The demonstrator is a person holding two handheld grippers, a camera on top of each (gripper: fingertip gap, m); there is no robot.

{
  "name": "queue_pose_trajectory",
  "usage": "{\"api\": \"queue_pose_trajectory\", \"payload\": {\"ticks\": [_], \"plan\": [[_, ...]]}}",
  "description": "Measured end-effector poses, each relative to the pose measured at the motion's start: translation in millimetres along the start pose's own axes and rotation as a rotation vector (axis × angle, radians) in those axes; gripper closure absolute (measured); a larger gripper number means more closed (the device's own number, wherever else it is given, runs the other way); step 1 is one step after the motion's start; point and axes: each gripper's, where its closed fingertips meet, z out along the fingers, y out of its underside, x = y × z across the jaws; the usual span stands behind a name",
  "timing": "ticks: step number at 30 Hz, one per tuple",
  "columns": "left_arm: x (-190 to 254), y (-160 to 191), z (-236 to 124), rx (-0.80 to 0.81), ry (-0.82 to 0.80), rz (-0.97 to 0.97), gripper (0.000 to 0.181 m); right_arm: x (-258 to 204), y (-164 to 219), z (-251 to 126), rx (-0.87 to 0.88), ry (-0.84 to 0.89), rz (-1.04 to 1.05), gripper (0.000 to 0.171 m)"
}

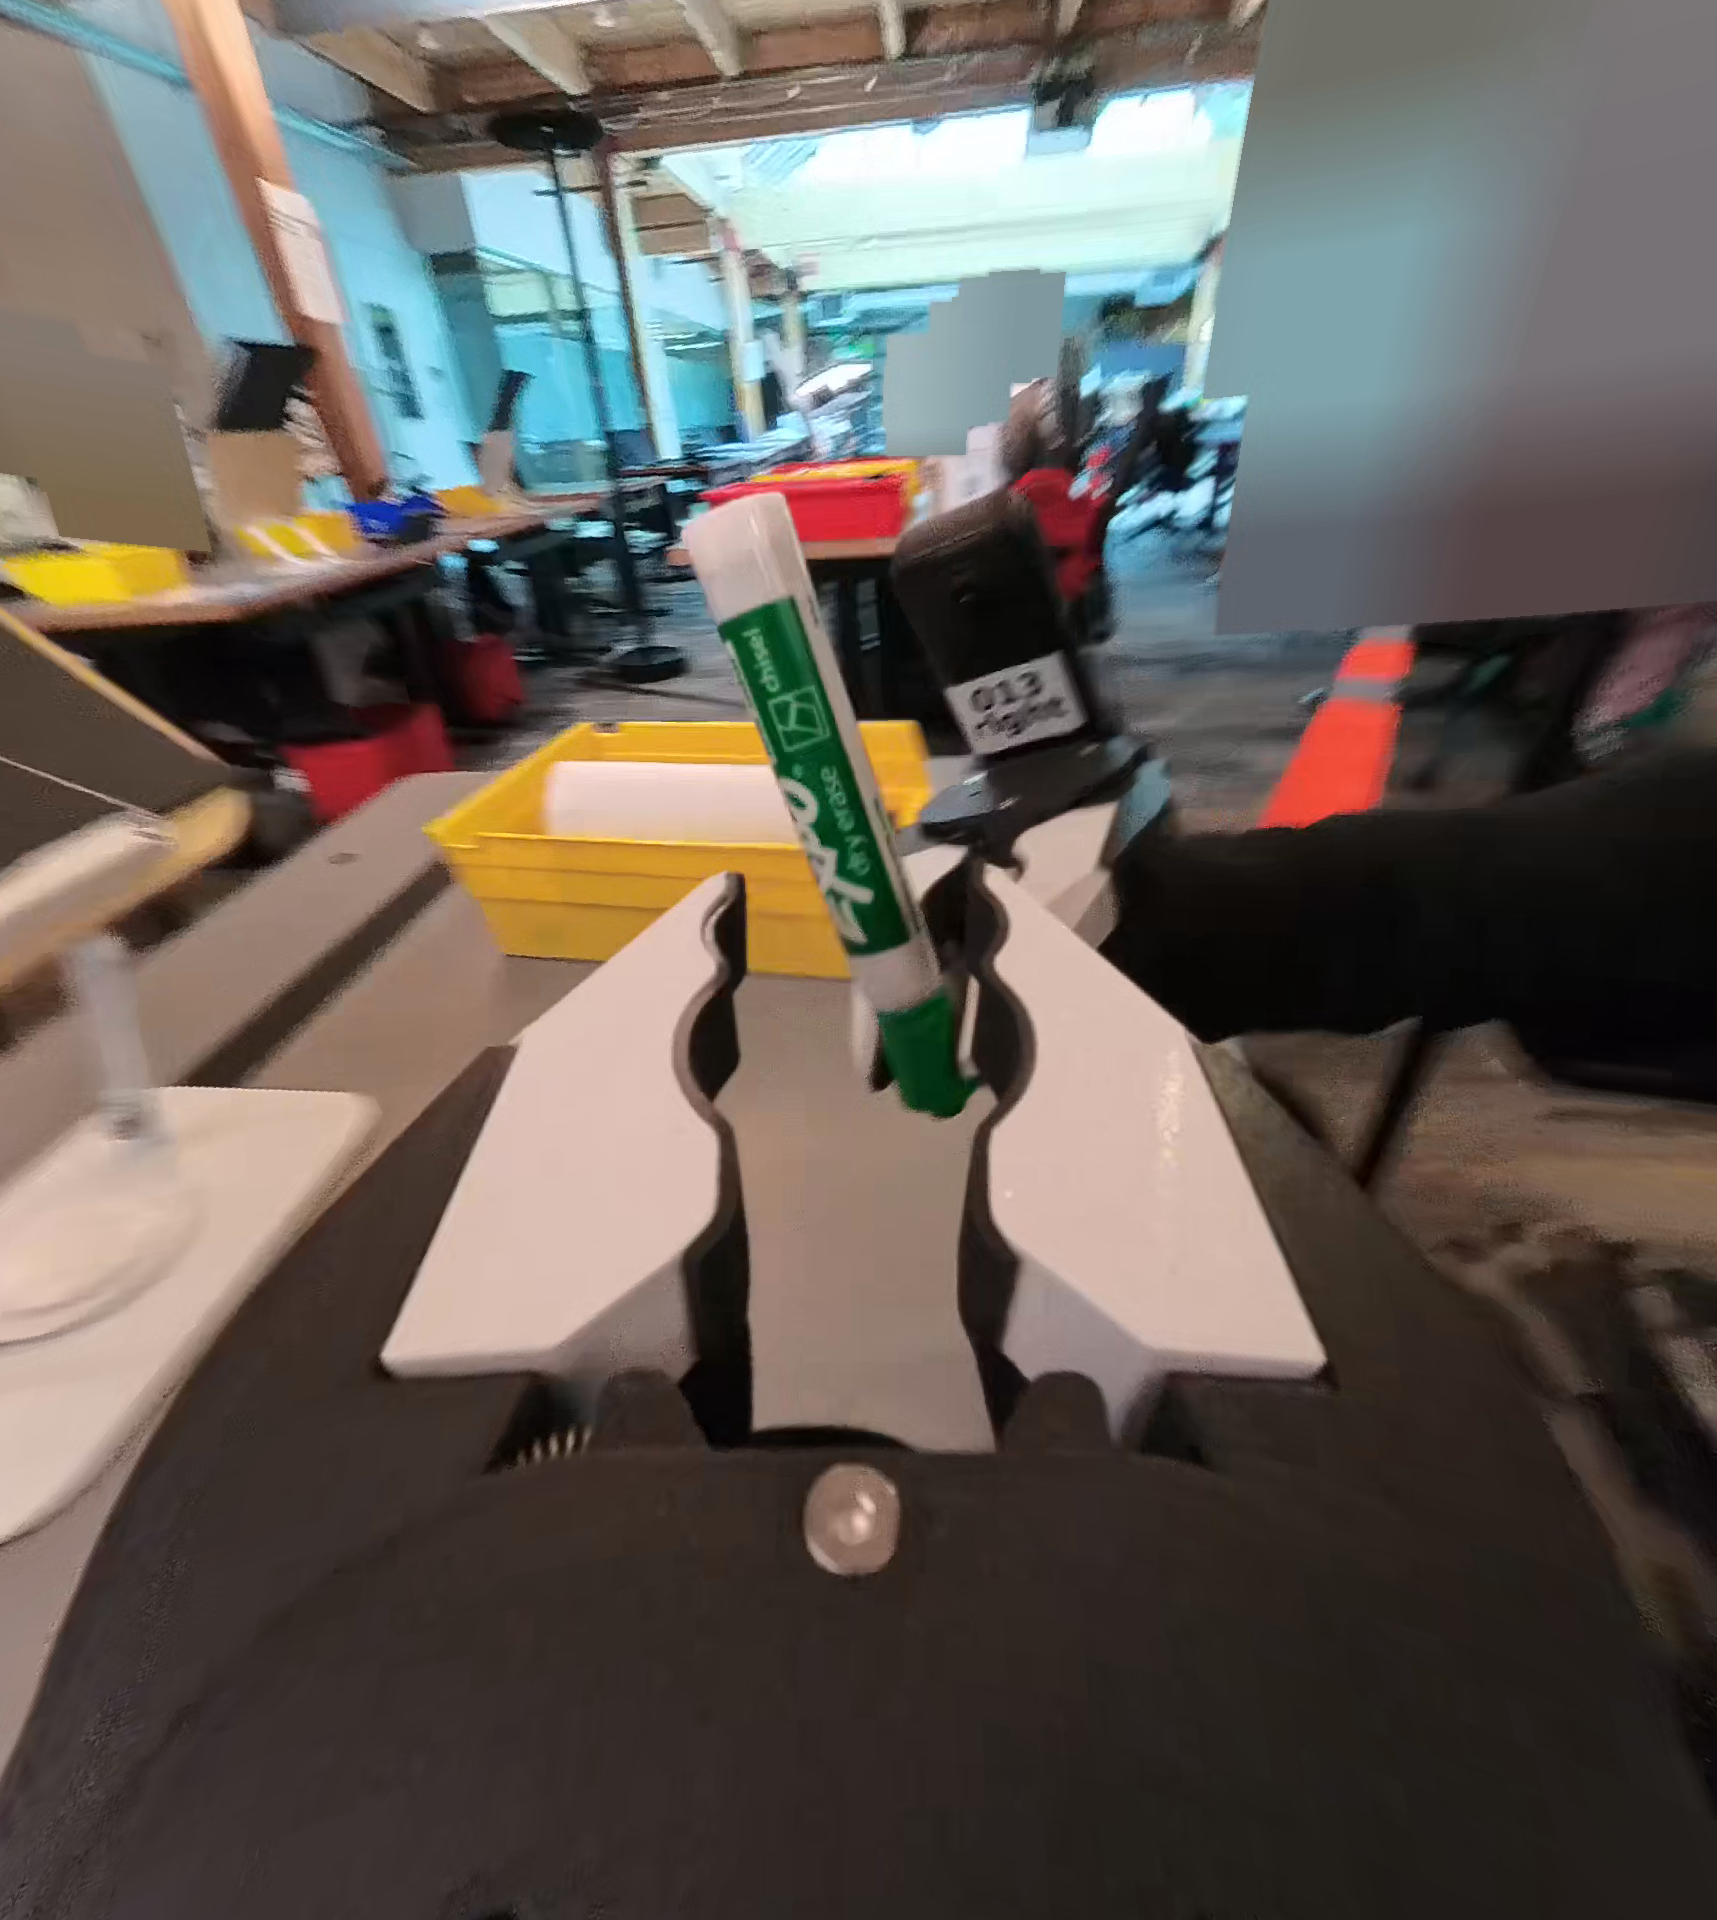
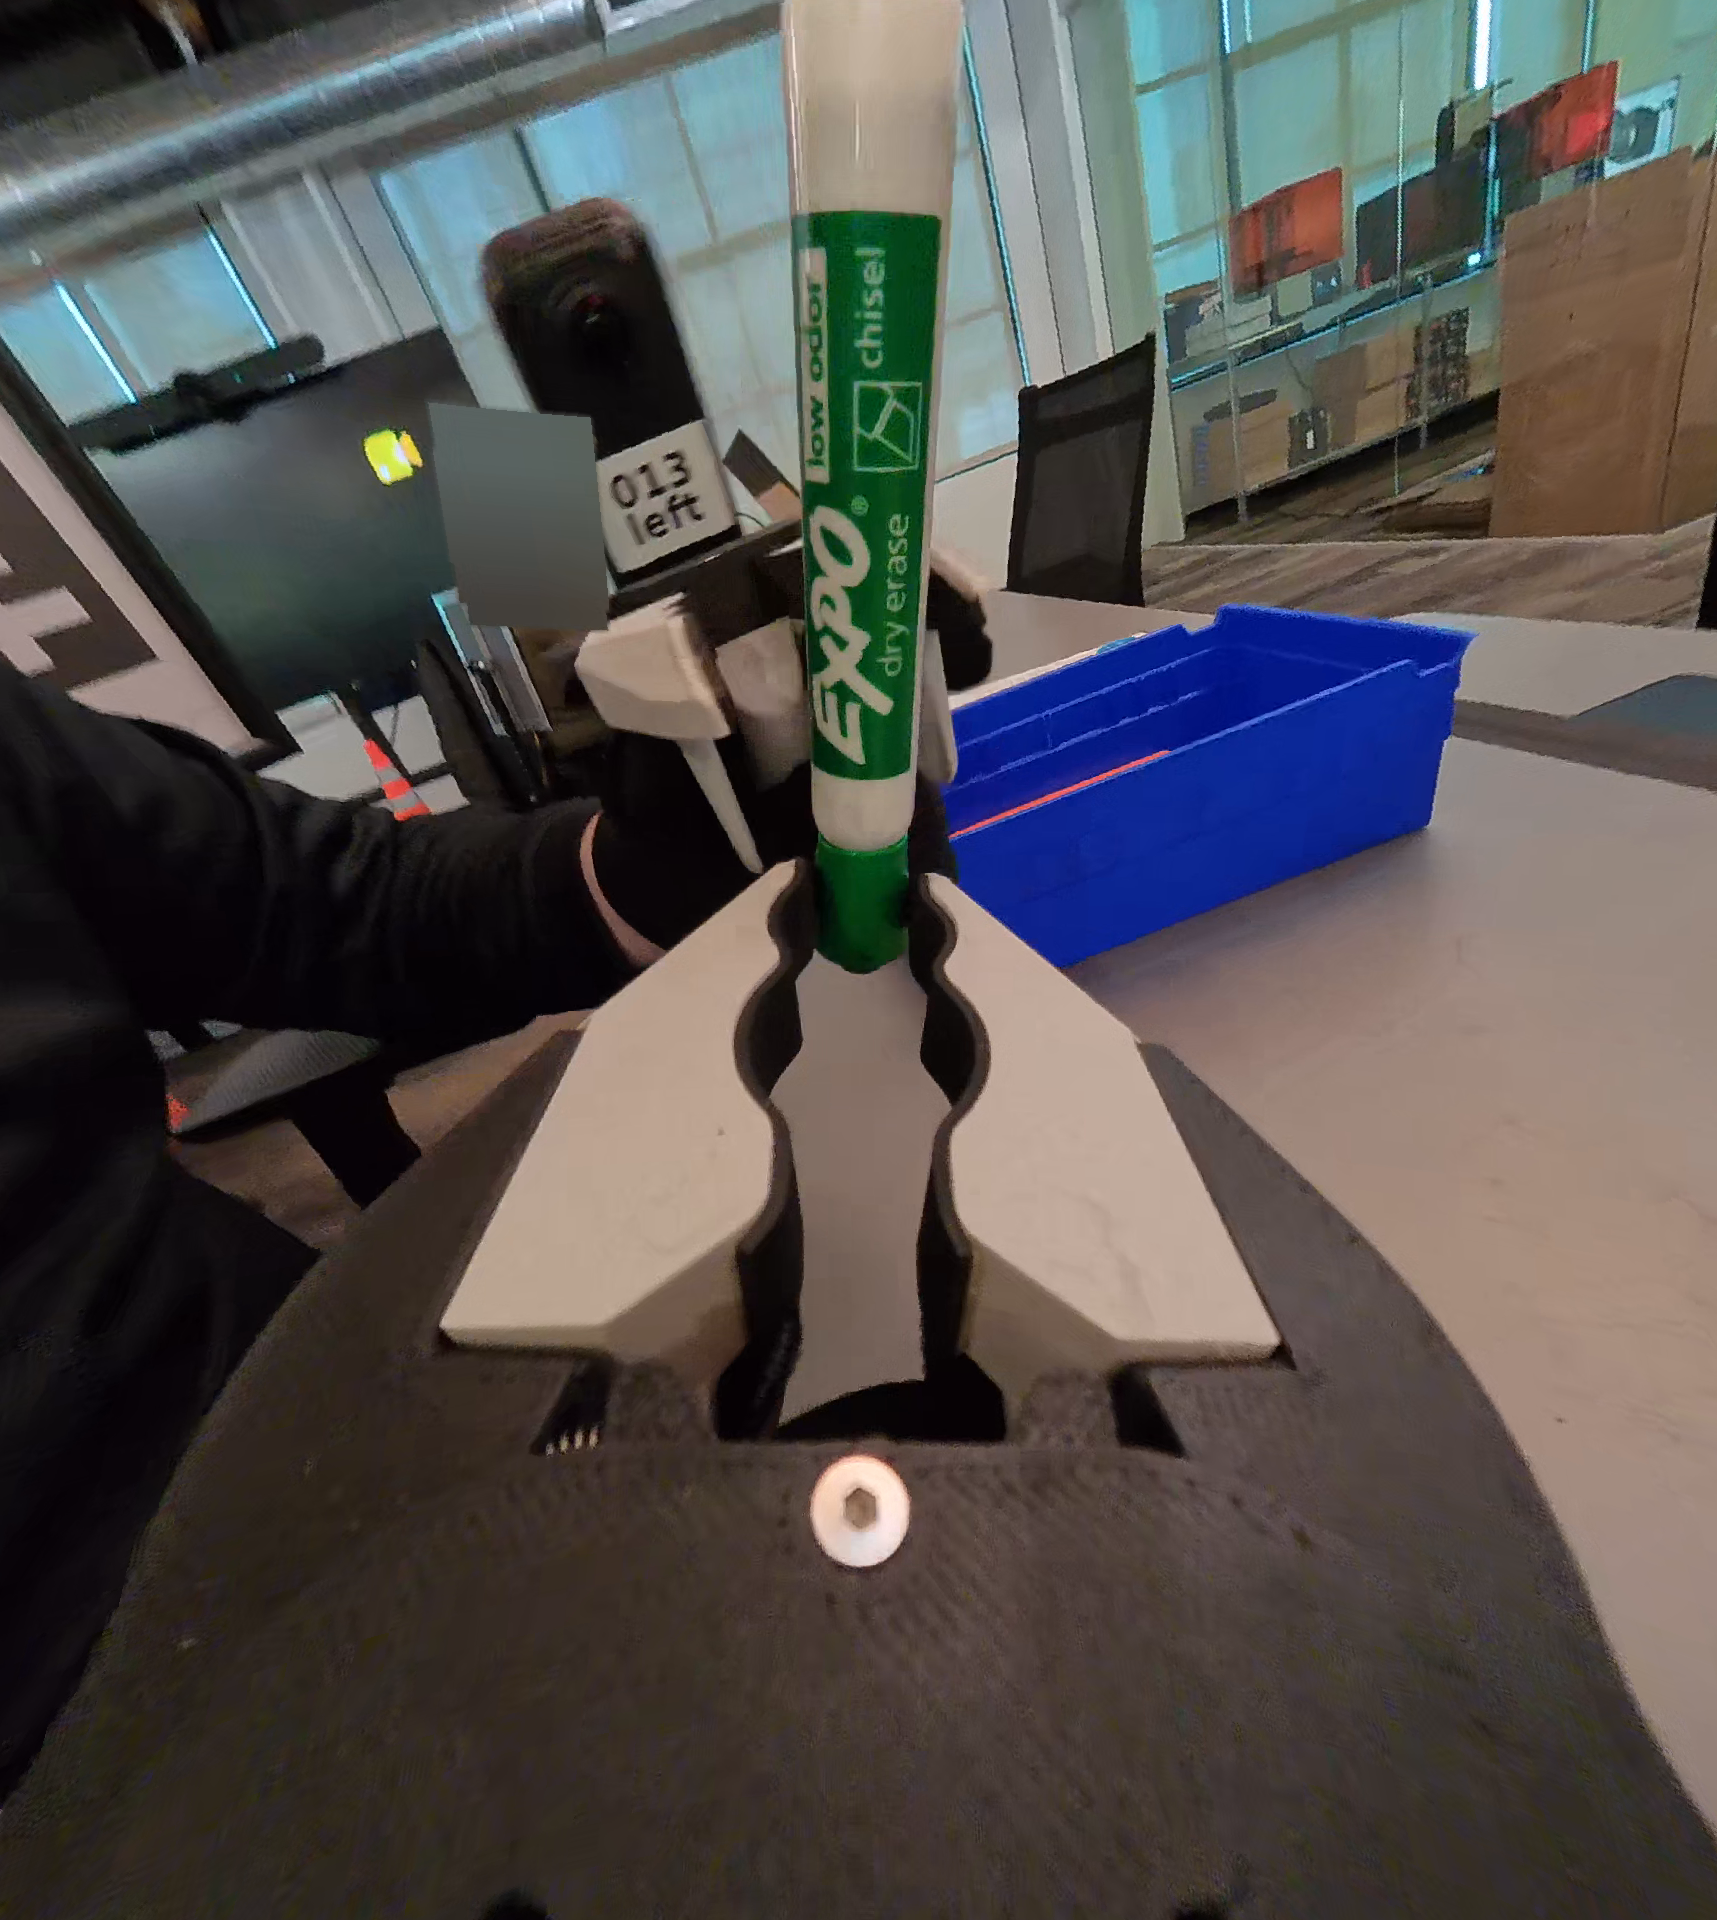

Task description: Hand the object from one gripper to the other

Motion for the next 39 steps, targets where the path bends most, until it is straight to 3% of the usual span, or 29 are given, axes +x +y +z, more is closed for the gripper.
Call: {"api": "queue_pose_trajectory", "payload": {"ticks": [4,9,13,17,25,32,34,36,39], "plan": [[-12,6,-7,-0.131,-0.180,0.408,0.132,7,0,-8,-0.006,-0.013,0.109,0.156],[-20,23,-11,-0.386,-0.353,1.107,0.120,11,19,-14,-0.086,-0.071,0.275,0.155],[-21,37,-10,-0.437,-0.420,1.356,0.114,11,37,-17,-0.142,-0.127,0.387,0.155],[-7,58,3,-0.462,-0.352,1.539,0.120,2,56,-14,-0.213,-0.189,0.470,0.156],[-2,88,9,-0.549,-0.126,1.676,0.151,-7,72,-8,-0.273,-0.251,0.539,0.155],[-4,107,8,-0.616,-0.089,1.647,0.160,-5,77,-7,-0.274,-0.240,0.550,0.155],[-7,109,7,-0.639,-0.103,1.582,0.164,-1,69,-7,-0.245,-0.213,0.516,0.145],[-9,107,8,-0.638,-0.118,1.476,0.164,-1,63,-8,-0.233,-0.192,0.450,0.122],[-19,100,9,-0.633,-0.152,1.249,0.164,-3,48,-13,-0.190,-0.188,0.382,0.108]]}}
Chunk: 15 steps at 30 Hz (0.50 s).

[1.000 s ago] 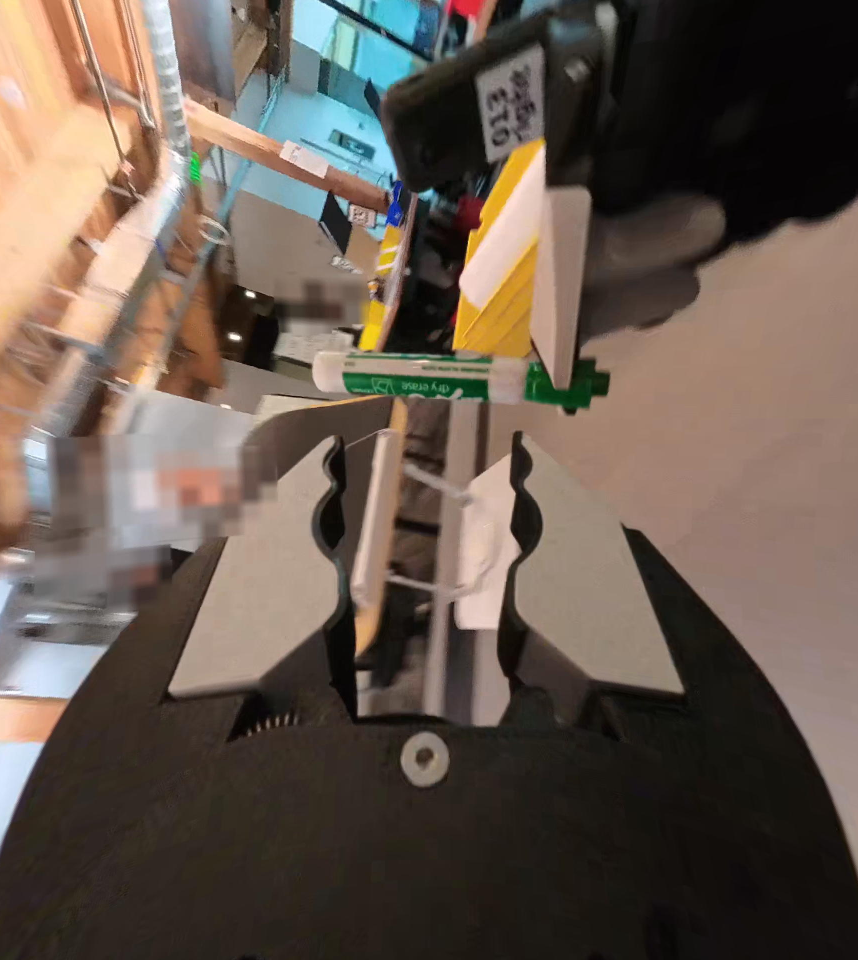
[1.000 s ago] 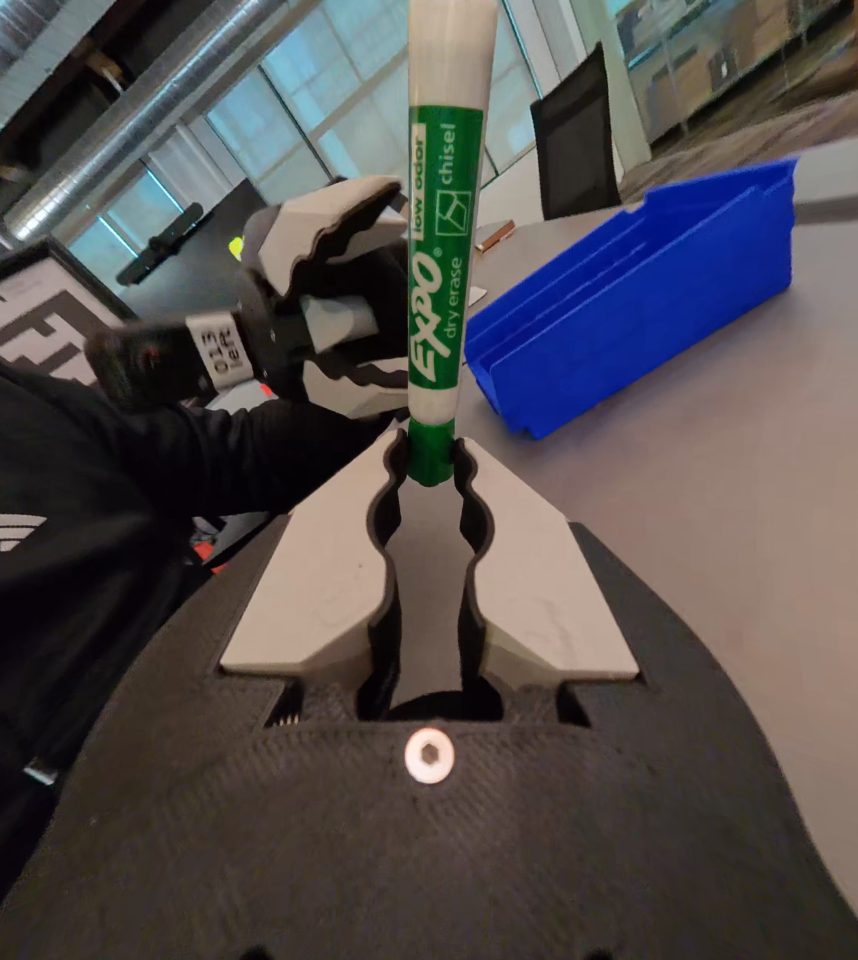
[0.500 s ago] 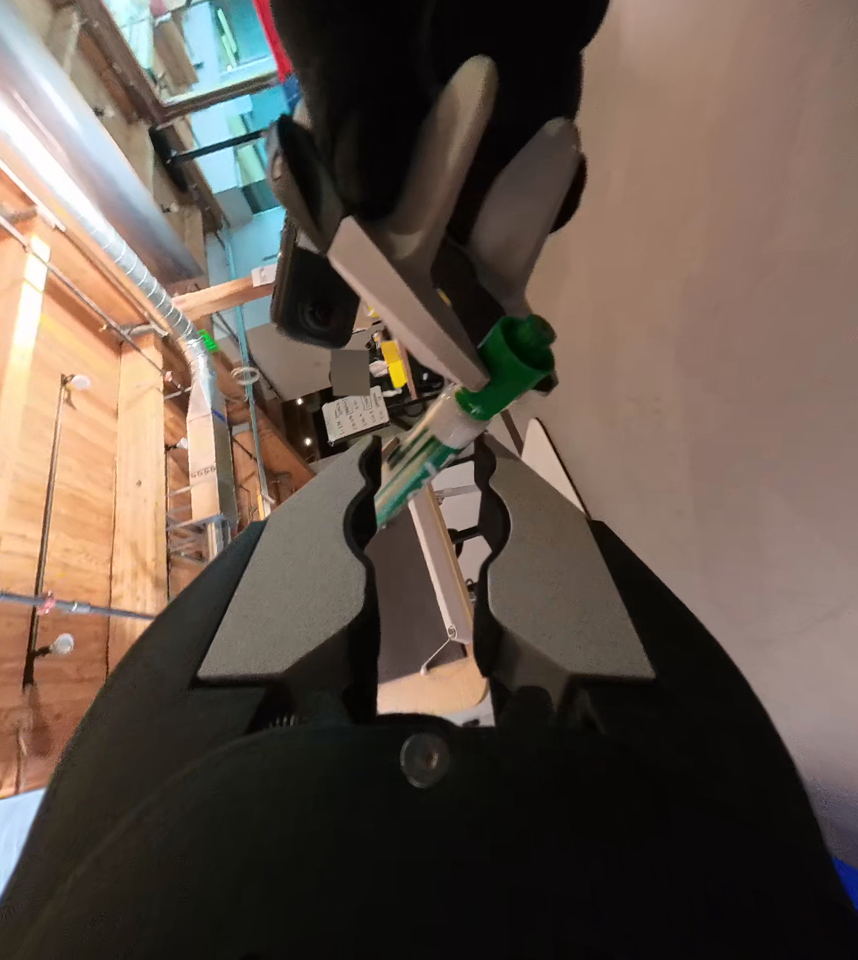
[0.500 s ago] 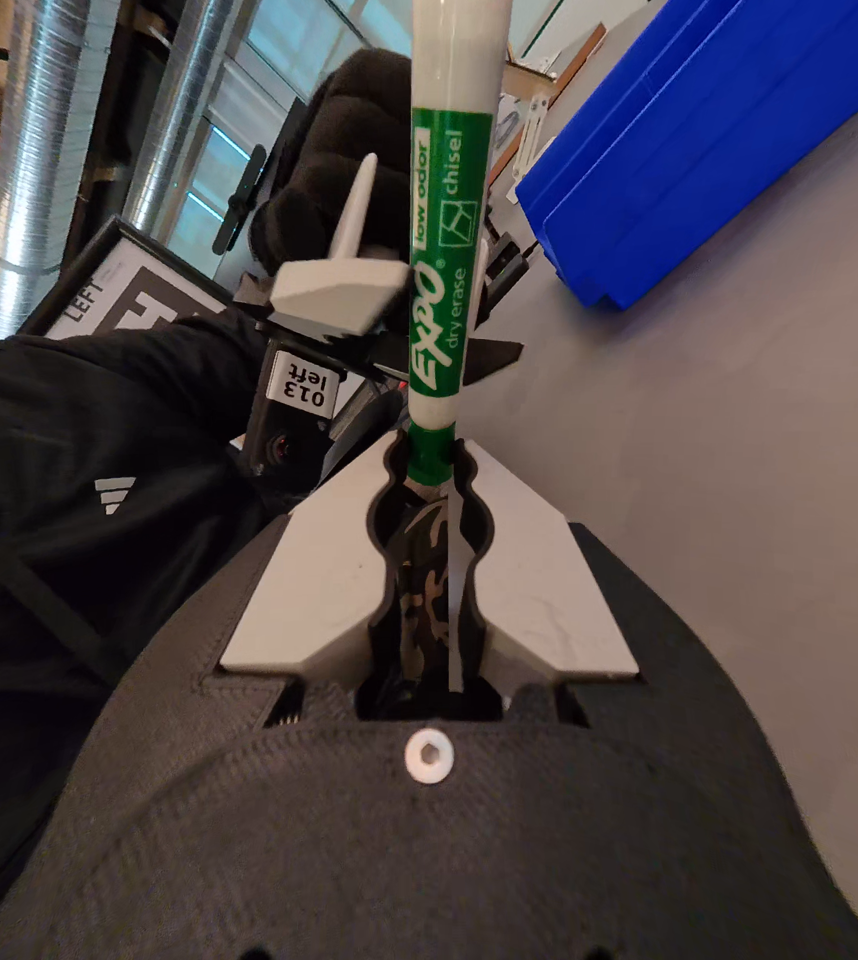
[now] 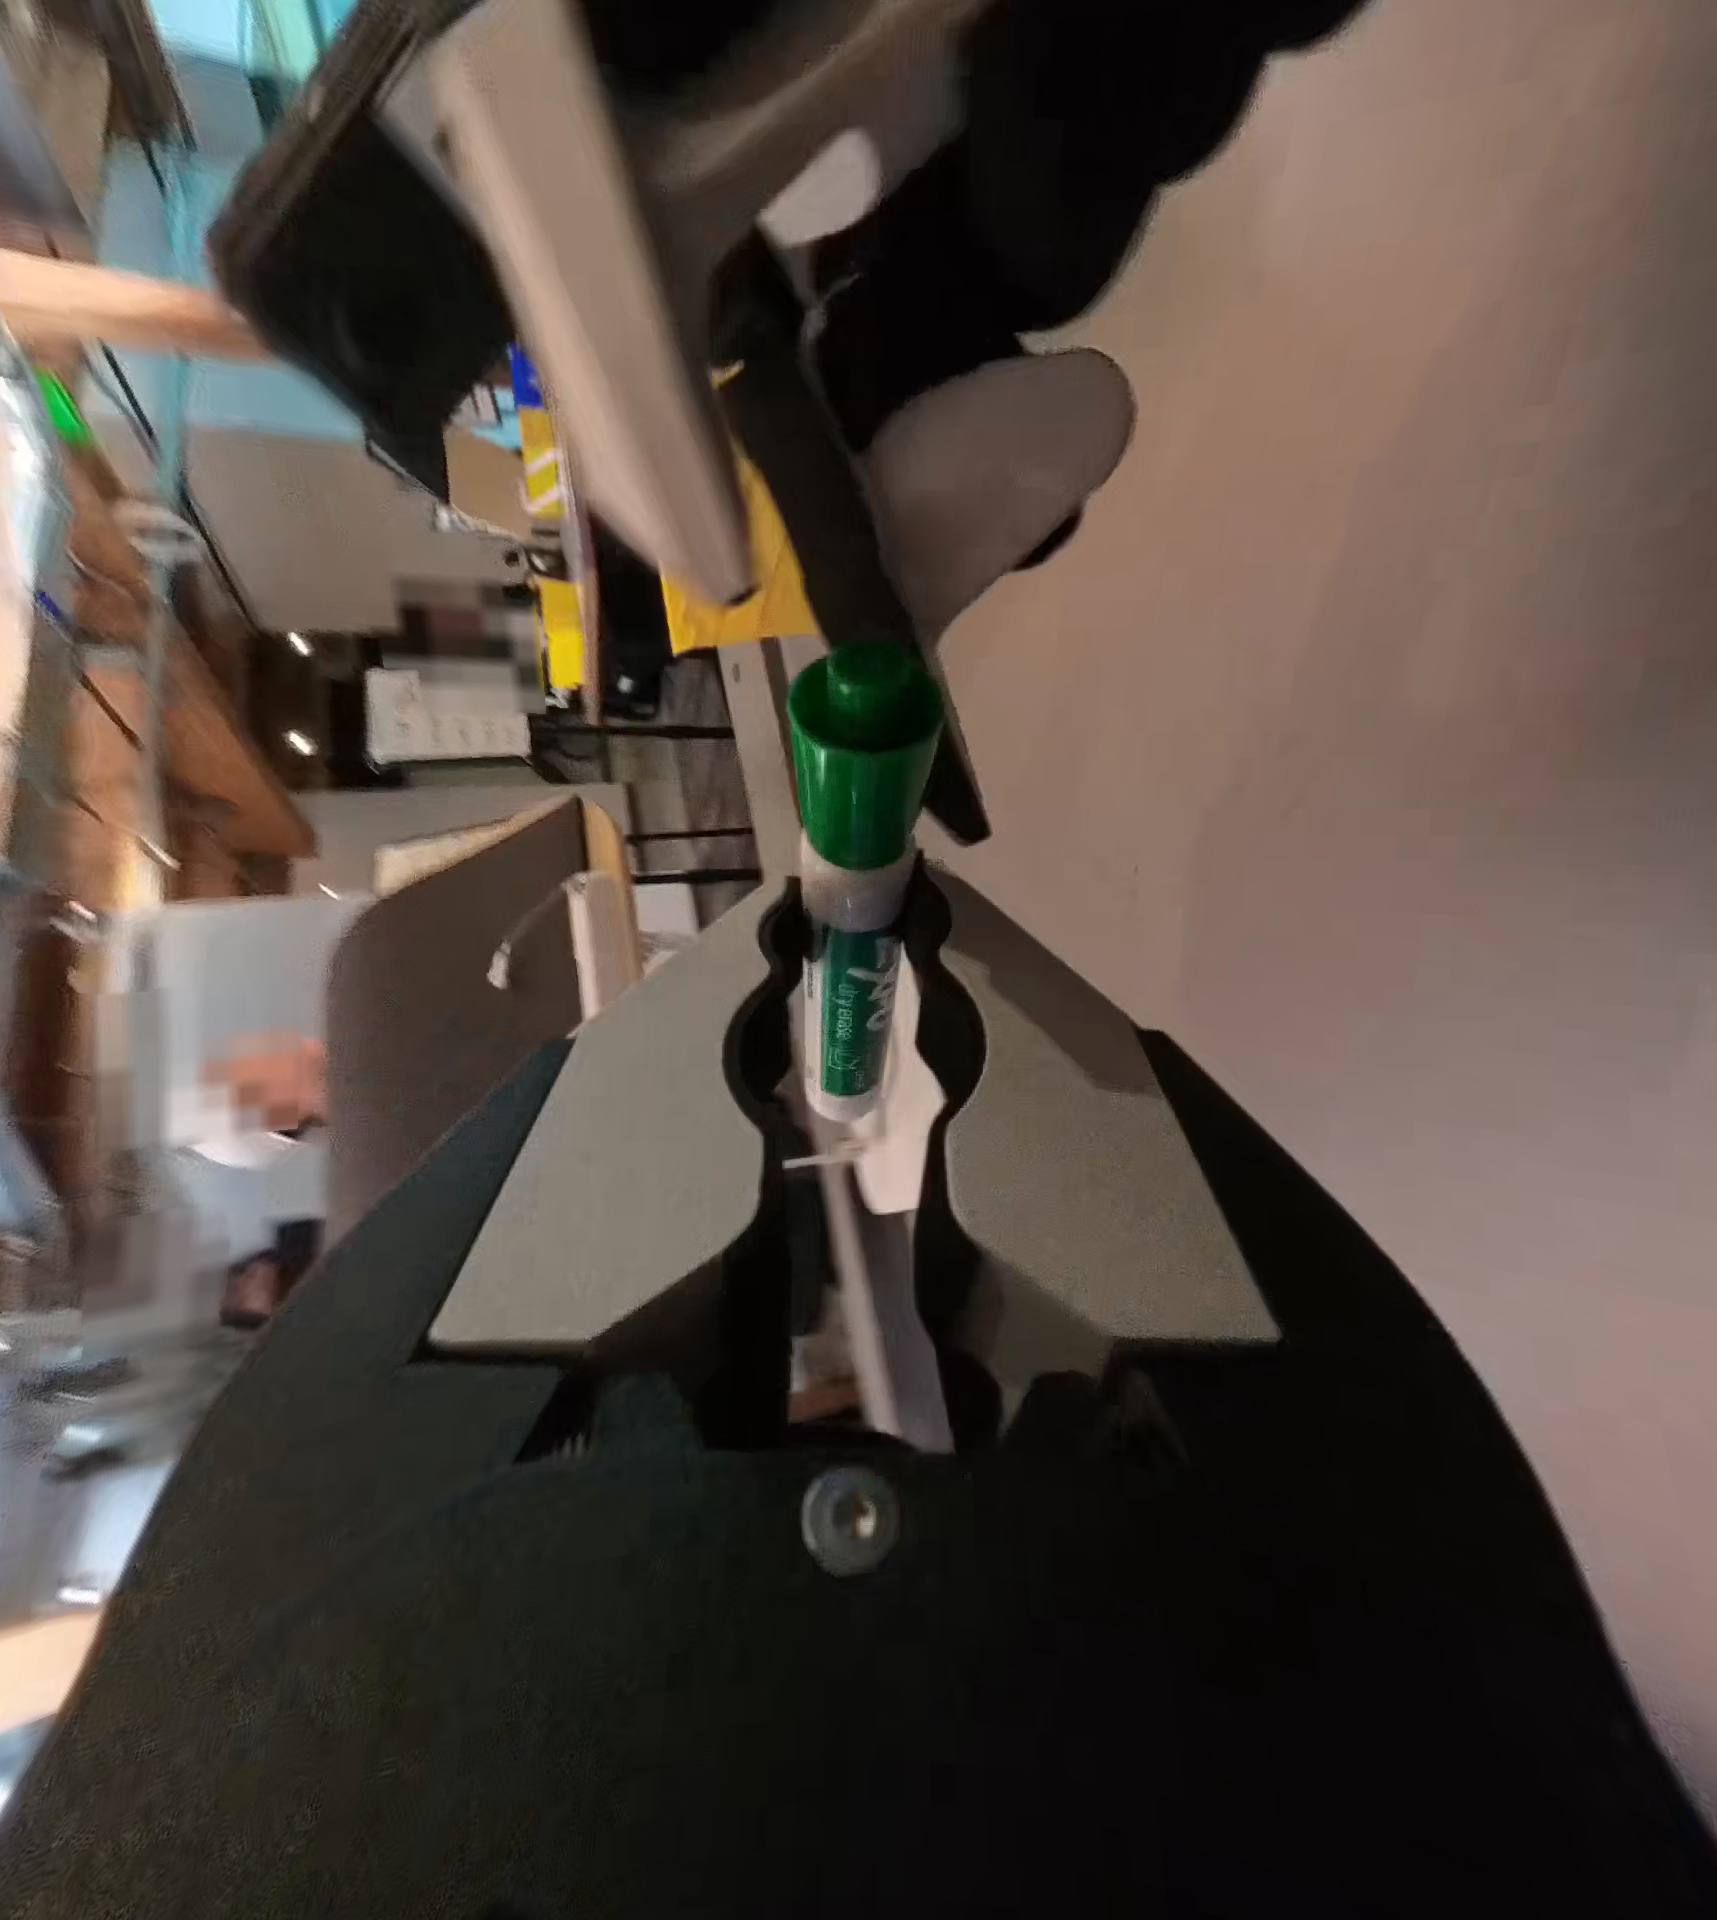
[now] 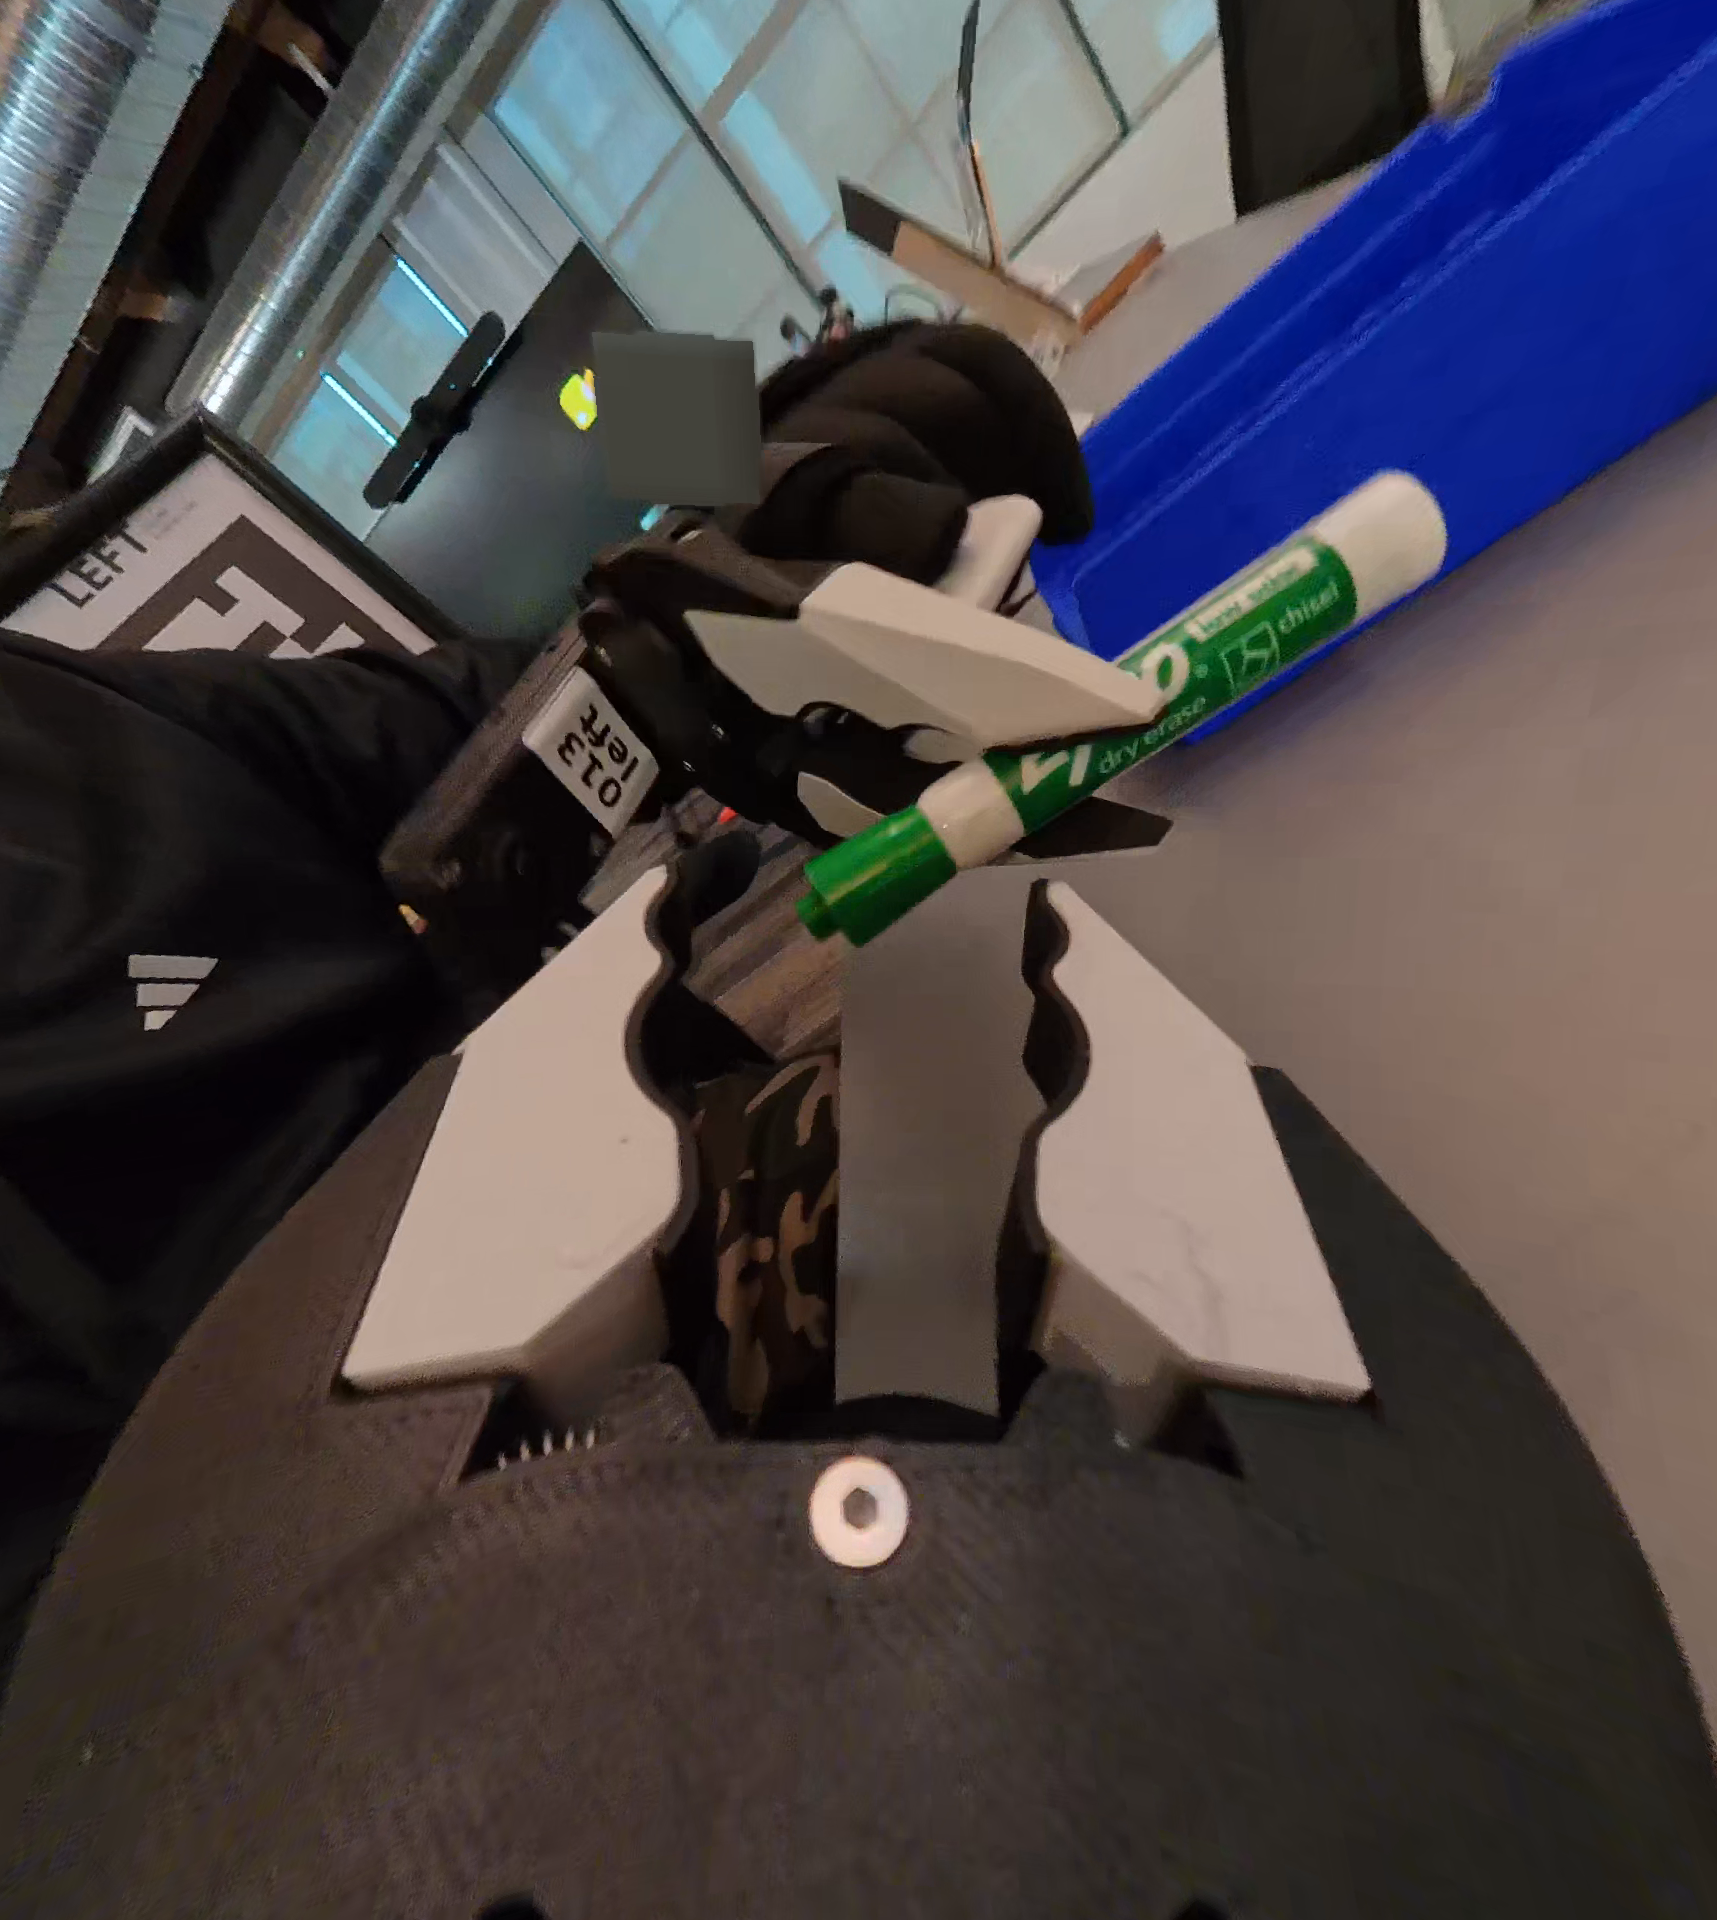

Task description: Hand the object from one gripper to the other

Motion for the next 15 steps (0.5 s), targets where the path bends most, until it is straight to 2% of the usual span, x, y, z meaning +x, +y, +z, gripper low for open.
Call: {"api": "queue_pose_trajectory", "payload": {"ticks": [2,5,6,8,10,15], "plan": [[-8,1,0,0.021,0.034,-0.177,0.164,5,-7,-5,0.015,0.069,-0.075,0.094],[-15,-5,-2,0.092,0.141,-0.464,0.165,5,-23,-12,0.076,0.146,-0.221,0.087],[-14,-8,-3,0.114,0.207,-0.565,0.165,7,-25,-14,0.064,0.197,-0.295,0.077],[-23,-13,-6,0.191,0.270,-0.766,0.165,12,-33,-19,0.066,0.325,-0.475,0.071],[-23,-14,-8,0.218,0.392,-0.940,0.165,17,-34,-20,-0.010,0.460,-0.656,0.058],[-24,-25,-15,0.327,0.636,-1.253,0.164,11,-35,-10,-0.158,0.649,-1.052,0.051]]}}
